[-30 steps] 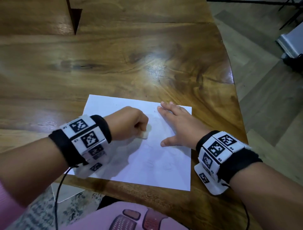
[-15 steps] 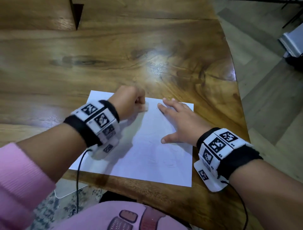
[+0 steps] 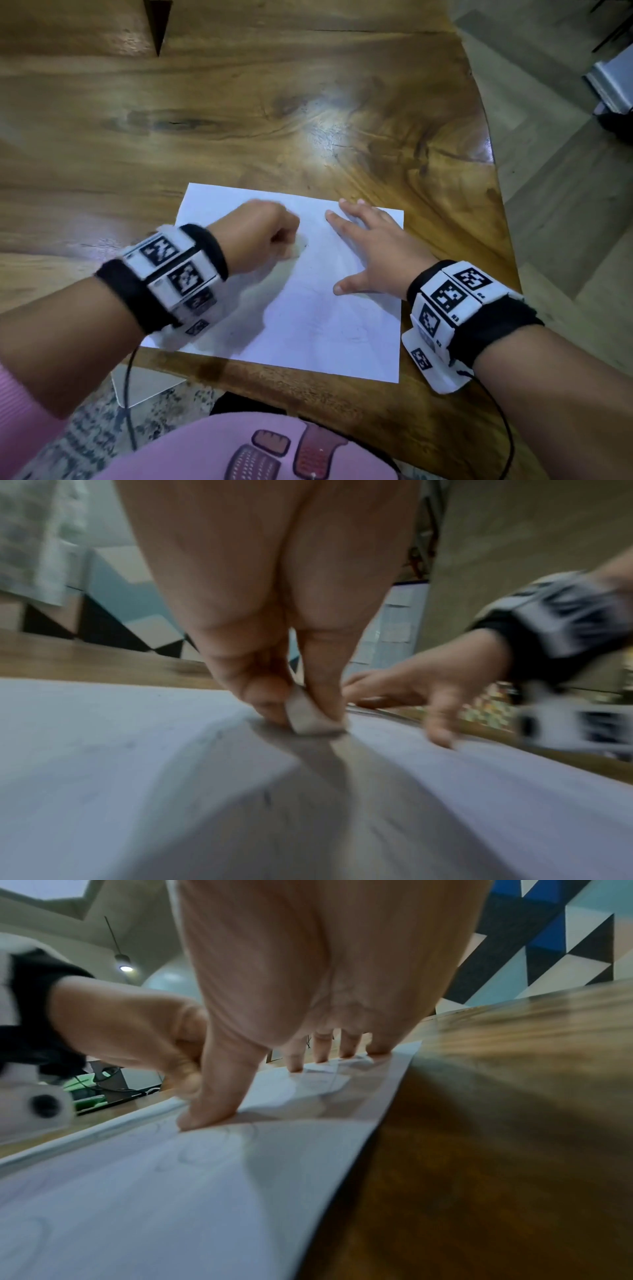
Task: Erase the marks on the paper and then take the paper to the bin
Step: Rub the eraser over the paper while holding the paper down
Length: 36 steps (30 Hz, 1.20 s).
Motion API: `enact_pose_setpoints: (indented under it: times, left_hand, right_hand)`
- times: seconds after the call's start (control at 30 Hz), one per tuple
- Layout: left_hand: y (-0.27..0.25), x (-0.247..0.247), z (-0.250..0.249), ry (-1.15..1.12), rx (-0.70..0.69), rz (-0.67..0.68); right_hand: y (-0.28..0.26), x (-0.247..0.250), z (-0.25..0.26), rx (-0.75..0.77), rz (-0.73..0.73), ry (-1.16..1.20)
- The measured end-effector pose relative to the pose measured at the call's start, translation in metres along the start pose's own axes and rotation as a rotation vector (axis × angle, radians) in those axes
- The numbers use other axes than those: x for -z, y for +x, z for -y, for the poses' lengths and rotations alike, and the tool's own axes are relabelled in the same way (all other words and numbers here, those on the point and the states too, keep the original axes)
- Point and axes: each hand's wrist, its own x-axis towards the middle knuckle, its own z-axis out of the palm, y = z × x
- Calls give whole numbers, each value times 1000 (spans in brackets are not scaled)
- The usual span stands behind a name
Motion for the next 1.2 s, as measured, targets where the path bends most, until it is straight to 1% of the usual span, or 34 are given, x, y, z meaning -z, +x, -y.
enact_pose_setpoints:
  times: [0.03, 0.07, 0.1, 0.13, 0.23, 0.27, 0.3, 0.33, 0.4, 0.43, 0.47, 0.5, 0.53, 0.6, 0.63, 0.67, 0.7, 0.77, 0.8, 0.83, 0.87, 0.9, 0.97, 1.0, 1.03, 1.07, 1.2]
  left_hand:
    - [-9, -2, 1, 5, -19, 95]
    - [-14, -4, 2, 8, -34, 160]
    - [-12, -5, 2, 12, -48, 158]
    - [-6, -4, 0, 12, -53, 104]
    - [19, -1, -5, -15, 1, -132]
    - [21, -2, -5, -33, -2, -161]
    - [17, -5, -2, -47, -25, -149]
    - [8, -8, 0, -57, -66, -93]
    - [-13, -13, 4, -49, -136, 80]
    - [-19, -15, 6, -33, -148, 161]
    - [-20, -15, 6, -24, -150, 196]
    - [-16, -14, 4, -16, -149, 171]
    - [-8, -14, 2, -15, -140, 102]
    - [5, -13, -4, -22, -92, -76]
    - [7, -14, -6, -36, -77, -122]
    - [5, -16, -5, -50, -88, -120]
    - [-3, -17, -3, -60, -121, -68]
    - [-25, -20, 0, -57, -187, 106]
    - [-33, -21, 2, -42, -193, 181]
    - [-35, -21, 3, -31, -189, 217]
    - [-31, -19, 2, -22, -187, 194]
    - [-24, -16, -1, -12, -182, 138]
    - [-3, -11, -6, -13, -117, -14]
    - [4, -9, -7, -26, -84, -63]
    - [7, -8, -6, -38, -67, -71]
    - [3, -9, -4, -44, -74, -47]
    - [-31, -15, 6, -33, -128, 166]
  right_hand:
    - [0, 0, 0, 1, 0, 0]
    - [0, 0, -1, -1, 1, 4]
    - [0, 0, -1, -4, 1, 9]
    - [1, 0, -1, -5, 1, 11]
    - [1, -1, 0, -8, -5, 7]
    - [1, -1, 0, -9, -7, 8]
    - [1, -1, 0, -10, -4, 13]
    - [1, -1, 0, -11, 1, 19]
    - [1, 0, -1, -10, -1, 18]
    - [1, -1, -1, -7, -1, 14]
    - [0, -1, -1, -4, 0, 10]
    - [0, -1, 0, -1, -1, 6]
    - [0, -2, 0, -1, -1, 1]
    - [0, -3, 1, -5, -7, -15]
    - [0, -3, 1, -9, -10, -24]
    - [0, -3, 1, -11, -7, -30]
    - [0, -2, 2, -12, -1, -31]
    - [0, -2, 1, -12, 2, -26]
    - [0, -1, 2, -13, 2, -25]
    - [-1, -1, 2, -15, 3, -25]
    - [-1, -1, 3, -15, 3, -28]
    - [-1, -1, 3, -15, 2, -30]
    - [-1, -1, 4, -16, 1, -35]
    - [-1, -1, 4, -20, 1, -35]
    - [-1, -1, 4, -23, 4, -31]
    - [-1, -1, 4, -25, 6, -24]
    - [-1, -1, 3, -27, 6, -9]
